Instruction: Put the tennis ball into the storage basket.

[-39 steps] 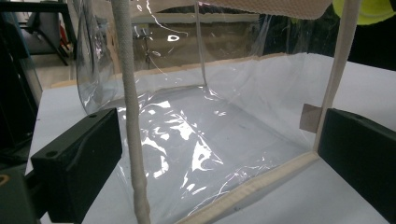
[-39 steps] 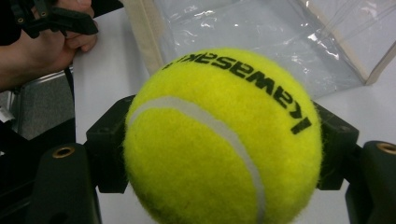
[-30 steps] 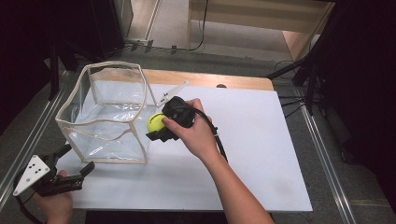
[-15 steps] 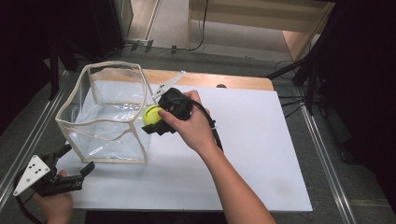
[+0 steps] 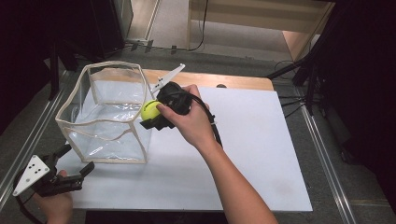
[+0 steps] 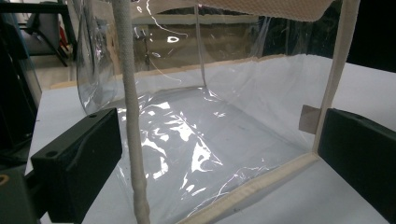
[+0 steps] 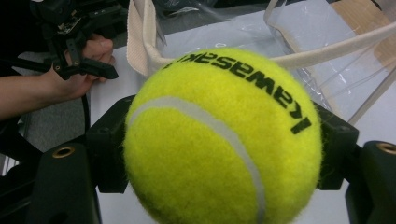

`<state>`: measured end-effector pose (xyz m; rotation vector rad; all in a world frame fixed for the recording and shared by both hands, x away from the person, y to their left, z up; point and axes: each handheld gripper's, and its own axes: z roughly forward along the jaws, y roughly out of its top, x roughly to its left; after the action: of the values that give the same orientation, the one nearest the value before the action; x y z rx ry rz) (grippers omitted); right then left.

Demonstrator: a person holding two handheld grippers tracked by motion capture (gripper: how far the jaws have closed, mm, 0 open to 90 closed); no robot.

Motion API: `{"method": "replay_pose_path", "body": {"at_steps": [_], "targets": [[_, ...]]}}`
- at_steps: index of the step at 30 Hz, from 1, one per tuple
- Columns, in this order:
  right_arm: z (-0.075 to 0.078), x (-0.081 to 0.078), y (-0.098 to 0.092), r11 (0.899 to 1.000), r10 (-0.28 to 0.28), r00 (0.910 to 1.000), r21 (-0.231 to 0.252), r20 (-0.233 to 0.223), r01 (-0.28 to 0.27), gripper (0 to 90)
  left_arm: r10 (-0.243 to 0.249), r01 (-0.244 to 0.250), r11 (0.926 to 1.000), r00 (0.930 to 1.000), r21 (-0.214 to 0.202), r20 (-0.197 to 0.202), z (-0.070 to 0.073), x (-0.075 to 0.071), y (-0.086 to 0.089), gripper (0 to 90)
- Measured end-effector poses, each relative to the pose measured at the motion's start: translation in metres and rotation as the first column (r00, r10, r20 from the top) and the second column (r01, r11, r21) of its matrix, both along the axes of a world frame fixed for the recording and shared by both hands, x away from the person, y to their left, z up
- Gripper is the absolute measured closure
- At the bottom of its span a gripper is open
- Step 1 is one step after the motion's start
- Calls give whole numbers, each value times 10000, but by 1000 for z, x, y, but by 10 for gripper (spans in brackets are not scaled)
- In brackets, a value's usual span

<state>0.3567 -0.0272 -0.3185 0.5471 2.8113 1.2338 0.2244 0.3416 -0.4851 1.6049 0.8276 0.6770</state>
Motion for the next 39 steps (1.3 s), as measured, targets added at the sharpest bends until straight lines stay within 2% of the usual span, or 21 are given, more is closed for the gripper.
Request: {"method": "replay_pose_path", "body": {"at_steps": [22,39], "targets": [[25,9,10,10000,43,9999,51,99,-43,234,-24,24,10000,10000,-54,14,0,0,0,1],[31,16,26,9996,212,9996,176,163,-214,234,-52,53,9999,10000,-97,10,0,0,1,1]]}}
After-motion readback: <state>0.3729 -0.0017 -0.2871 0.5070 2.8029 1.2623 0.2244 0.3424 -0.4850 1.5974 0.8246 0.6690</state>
